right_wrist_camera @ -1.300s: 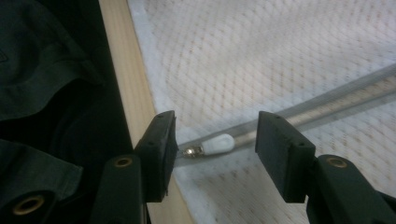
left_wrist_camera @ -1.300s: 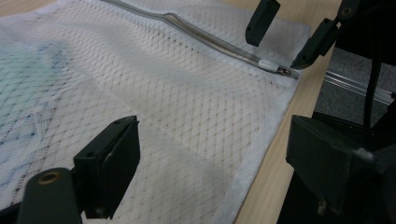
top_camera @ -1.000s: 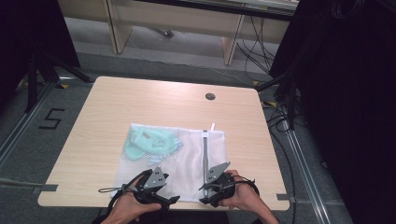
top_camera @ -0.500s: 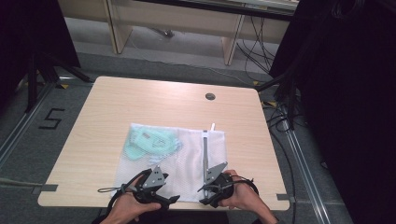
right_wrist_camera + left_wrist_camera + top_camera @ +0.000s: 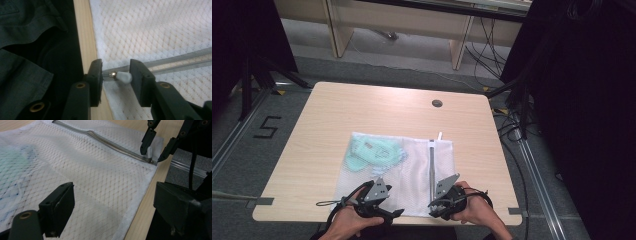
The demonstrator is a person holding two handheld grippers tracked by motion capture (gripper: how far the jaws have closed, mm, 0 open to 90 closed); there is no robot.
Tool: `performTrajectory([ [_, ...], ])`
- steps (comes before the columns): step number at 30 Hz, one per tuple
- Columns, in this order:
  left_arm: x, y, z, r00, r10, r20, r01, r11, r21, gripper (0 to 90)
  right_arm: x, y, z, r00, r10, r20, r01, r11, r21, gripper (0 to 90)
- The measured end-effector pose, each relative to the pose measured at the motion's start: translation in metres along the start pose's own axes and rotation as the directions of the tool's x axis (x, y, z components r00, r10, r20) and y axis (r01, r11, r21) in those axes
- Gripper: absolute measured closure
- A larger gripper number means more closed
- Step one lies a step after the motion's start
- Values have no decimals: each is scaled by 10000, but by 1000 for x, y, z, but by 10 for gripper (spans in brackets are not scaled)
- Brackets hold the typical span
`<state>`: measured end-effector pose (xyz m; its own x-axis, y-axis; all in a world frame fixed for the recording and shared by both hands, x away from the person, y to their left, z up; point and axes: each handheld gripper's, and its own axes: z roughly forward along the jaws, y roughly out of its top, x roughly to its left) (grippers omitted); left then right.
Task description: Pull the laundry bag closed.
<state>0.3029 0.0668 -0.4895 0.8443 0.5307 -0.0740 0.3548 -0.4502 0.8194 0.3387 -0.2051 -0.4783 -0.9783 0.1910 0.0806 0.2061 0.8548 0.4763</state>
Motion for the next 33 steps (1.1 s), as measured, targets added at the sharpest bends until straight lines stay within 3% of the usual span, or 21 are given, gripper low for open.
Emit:
performTrajectory([
  [2,1,0,0,9997,232,16,-232,9997,6,168,1,0,-1,9999,-111,6,111,9999,38,692],
  [5,0,0,0,10000,2,-5,-2,10000,7,168,1,-1,-2,9995,-311,-29,311,9994,140,744],
  [8,1,0,0,9999,125,49,-126,9997,228,168,1,-2,-2,9988,-491,-28,492,9984,275,784],
  [16,1,0,-1,9998,97,168,-101,9997,208,168,0,-1,-2,9977,-677,-12,677,9971,351,840],
  [20,0,-1,0,9999,119,3,-119,9998,170,168,0,0,-3,9977,-679,42,677,9970,382,860],
  [27,-5,-2,5,9987,354,368,-366,9988,323,174,0,1,-6,9982,-598,69,596,9977,317,861],
  [28,-6,-2,5,9989,213,412,-224,9994,272,178,0,1,-6,9981,-611,77,608,9977,305,861],
  [29,-5,-1,5,9973,432,590,-460,9978,482,187,1,1,-7,9983,-570,81,568,9980,291,862],
  [30,-7,-3,7,9980,287,564,-303,9992,266,197,0,2,-7,9982,-587,154,583,9979,284,862],
  [33,-10,-2,10,9951,259,957,-282,9993,231,214,1,3,-9,9986,-510,138,508,9985,182,862],
])
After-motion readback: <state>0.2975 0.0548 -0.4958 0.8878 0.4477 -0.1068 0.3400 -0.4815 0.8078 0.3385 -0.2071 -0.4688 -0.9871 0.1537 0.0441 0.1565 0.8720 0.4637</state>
